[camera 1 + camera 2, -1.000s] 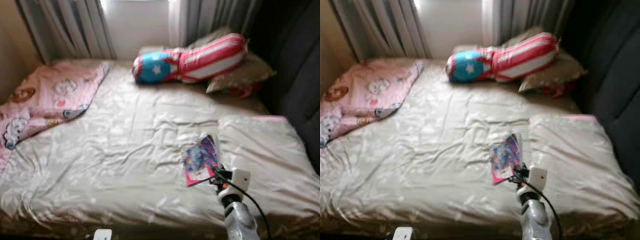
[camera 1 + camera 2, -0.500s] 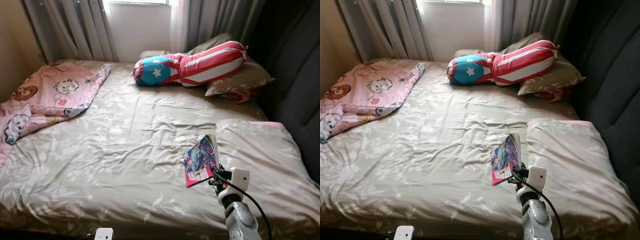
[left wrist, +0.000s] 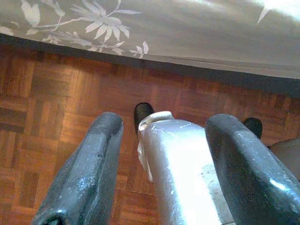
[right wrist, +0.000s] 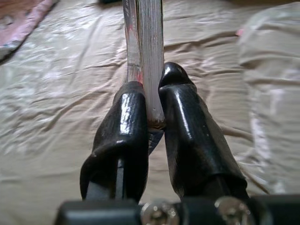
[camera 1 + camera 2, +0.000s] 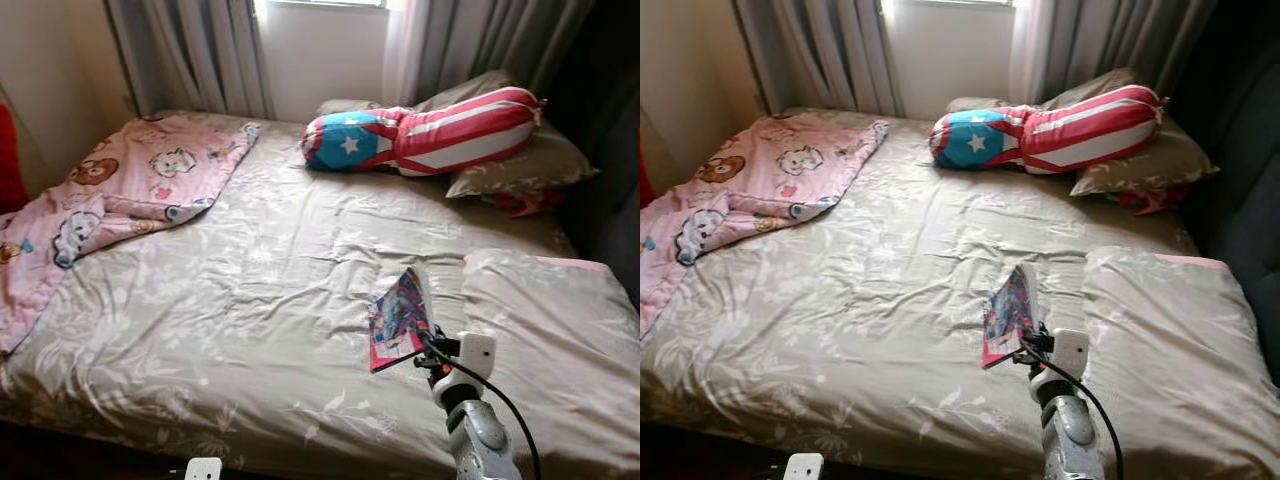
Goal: Clean up the room
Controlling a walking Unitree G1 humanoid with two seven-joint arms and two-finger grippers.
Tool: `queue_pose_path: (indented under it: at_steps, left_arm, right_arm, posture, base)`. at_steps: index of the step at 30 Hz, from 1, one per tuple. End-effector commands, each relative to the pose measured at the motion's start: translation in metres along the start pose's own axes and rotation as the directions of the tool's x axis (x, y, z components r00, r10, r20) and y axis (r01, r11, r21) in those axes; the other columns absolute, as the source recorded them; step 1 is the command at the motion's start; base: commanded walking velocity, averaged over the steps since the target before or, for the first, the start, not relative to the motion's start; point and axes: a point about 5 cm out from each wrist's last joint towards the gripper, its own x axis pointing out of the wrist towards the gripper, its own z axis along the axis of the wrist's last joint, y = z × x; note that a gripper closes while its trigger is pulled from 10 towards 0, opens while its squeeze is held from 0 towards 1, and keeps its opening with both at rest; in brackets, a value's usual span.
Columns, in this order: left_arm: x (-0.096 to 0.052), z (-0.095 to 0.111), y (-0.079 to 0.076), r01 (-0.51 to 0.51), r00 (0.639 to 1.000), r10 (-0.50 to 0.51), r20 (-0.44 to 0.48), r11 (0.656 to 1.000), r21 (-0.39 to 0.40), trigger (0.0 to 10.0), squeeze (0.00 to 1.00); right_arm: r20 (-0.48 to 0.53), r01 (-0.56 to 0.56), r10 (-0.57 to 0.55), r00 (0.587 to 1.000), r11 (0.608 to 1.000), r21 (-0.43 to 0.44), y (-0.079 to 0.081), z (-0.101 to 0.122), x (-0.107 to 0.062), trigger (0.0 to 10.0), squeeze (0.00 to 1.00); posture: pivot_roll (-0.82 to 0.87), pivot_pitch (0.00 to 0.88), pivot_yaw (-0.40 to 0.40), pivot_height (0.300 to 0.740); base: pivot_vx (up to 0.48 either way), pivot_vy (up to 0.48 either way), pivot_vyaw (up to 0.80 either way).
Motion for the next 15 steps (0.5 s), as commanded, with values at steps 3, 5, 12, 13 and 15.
queue_pose_path:
  at_steps: [3,5,12,13,15]
  left_arm:
    - [-0.0011,-0.0068,-0.0037,0.012,0.999,-0.013,-0.030,1.000,-0.015,10.0,0.00]
    - [-0.0010,-0.0066,-0.0036,0.012,0.999,-0.012,-0.030,1.000,-0.015,10.0,0.00]
    - [-0.0007,-0.0046,-0.0037,0.019,1.000,-0.019,-0.018,1.000,-0.002,10.0,0.00]
    - [-0.0007,-0.0046,-0.0036,0.019,1.000,-0.019,-0.019,1.000,0.001,10.0,0.00]
    - [-0.0007,-0.0045,-0.0035,0.019,1.000,-0.019,-0.017,1.000,0.000,10.0,0.00]
  right_arm:
    - [0.039,0.054,-0.054,0.998,0.999,0.011,-0.0040,0.0089,0.0040,10.0,0.00]
    - [0.033,0.073,-0.074,0.997,0.997,0.014,-0.0058,0.0092,0.0046,10.0,0.00]
    - [0.024,0.083,-0.084,0.996,0.996,0.014,-0.0059,0.0096,0.0063,10.0,0.00]
    - [0.022,0.085,-0.085,0.996,0.996,0.016,-0.0053,0.0094,0.0065,10.0,0.00]
    - [0.023,0.085,-0.085,0.996,0.996,0.014,-0.0047,0.0095,0.0066,10.0,0.00]
  posture:
    - [-0.02,0.000,-0.053,0.740]
    - [-0.02,0.000,-0.056,0.740]
    - [-0.01,0.000,-0.057,0.740]
    - [-0.01,0.000,-0.057,0.740]
    - [-0.01,0.000,-0.056,0.740]
  base:
    - [0.000,0.298,0.00]
    - [0.000,0.289,0.00]
    - [0.000,0.071,-0.74]
    - [0.000,0.000,-0.73]
    - [0.000,0.000,-0.73]
